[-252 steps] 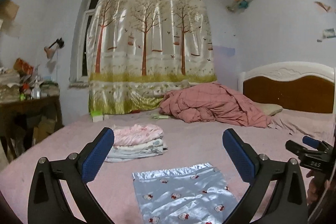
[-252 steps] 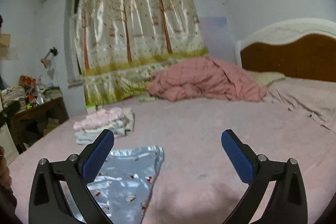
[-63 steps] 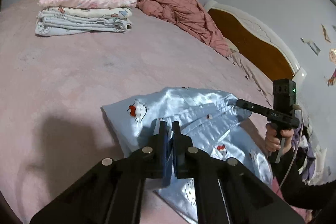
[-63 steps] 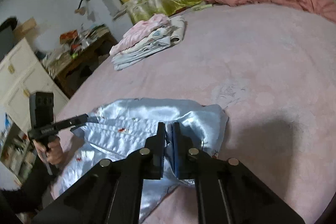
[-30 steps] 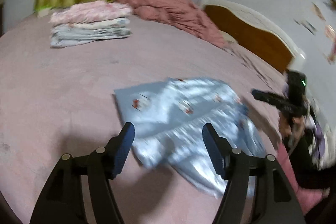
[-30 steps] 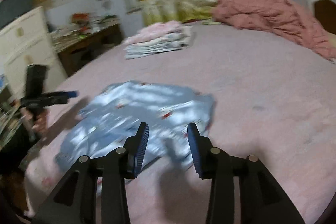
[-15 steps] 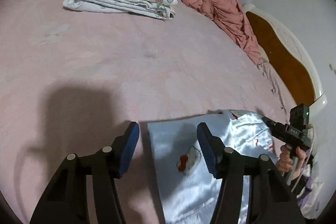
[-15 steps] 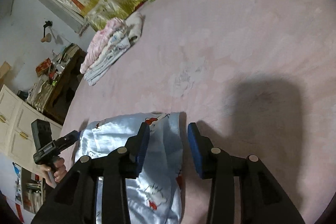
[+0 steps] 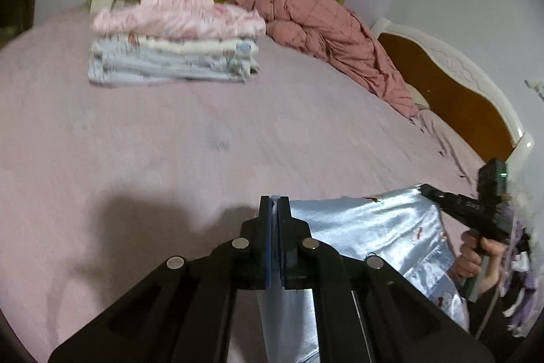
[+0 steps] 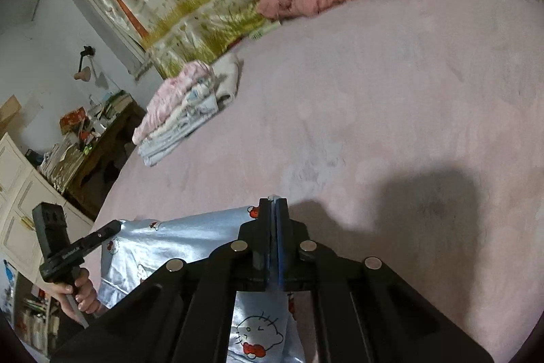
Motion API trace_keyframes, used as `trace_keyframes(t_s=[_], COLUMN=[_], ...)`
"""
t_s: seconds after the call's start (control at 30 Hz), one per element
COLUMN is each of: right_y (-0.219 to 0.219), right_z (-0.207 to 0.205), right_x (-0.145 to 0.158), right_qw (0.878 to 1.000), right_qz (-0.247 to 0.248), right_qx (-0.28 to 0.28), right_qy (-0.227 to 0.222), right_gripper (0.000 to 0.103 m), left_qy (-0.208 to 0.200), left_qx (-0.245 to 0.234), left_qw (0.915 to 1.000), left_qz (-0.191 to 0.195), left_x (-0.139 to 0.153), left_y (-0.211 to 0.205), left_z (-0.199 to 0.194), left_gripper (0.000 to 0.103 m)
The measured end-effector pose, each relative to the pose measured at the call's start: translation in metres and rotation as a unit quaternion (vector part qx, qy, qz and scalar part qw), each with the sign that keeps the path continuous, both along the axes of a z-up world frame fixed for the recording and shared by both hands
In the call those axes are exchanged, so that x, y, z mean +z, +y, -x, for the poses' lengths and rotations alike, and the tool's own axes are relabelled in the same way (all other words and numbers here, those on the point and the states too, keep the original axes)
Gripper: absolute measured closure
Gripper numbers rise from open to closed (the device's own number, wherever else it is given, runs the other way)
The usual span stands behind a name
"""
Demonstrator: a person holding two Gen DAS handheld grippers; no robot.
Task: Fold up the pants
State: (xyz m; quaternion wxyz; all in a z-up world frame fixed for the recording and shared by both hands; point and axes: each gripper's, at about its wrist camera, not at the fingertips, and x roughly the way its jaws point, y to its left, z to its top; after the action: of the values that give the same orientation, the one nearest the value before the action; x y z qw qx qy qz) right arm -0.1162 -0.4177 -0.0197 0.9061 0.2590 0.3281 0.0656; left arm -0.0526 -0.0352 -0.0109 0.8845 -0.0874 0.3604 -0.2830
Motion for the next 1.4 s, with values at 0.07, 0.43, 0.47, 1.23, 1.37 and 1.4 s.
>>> trace_keyframes(t_s=[0.07,0.43,0.47,1.23,1.37,1.4], right_y=[0.001,0.008,0.007,0.104,0.114,0.113], right_z=[0.002,-0.037,-0.04,-0.065,-0.086,-0.091], right_x=[0.006,-0.001,-0.004,0.018,-0.002,-0.008], right_qw=[1.0,0.997,0.997,0.992,0.99,0.99], right_qz=[0.012,0.073,0.073,0.05,0.011,0.005], right_qx=[-0.006,-0.025,-0.027,0.094,0.104,0.102], right_qy=[-0.02,0.001,0.011,0.063,0.092,0.1], right_gripper=[0.101,0.101,0.101,0.099,0.099,0.099], left_qy=[-0.006,0.018,0.018,0.058,0.084,0.09], left_qx=[0.006,0.044,0.041,0.03,0.023,0.028], left_qw=[1.0,0.9983,0.9984,0.9974,0.9953,0.9943], left_qz=[-0.002,-0.035,-0.033,-0.031,-0.042,-0.05], left_x=[0.003,-0.027,-0.028,-0.01,-0.024,-0.03], left_y=[-0.002,-0.001,-0.001,-0.1,-0.114,-0.115], left_z=[-0.007,-0.043,-0.041,-0.025,-0.034,-0.037], left_gripper=[0.101,0.101,0.101,0.087,0.087,0.09])
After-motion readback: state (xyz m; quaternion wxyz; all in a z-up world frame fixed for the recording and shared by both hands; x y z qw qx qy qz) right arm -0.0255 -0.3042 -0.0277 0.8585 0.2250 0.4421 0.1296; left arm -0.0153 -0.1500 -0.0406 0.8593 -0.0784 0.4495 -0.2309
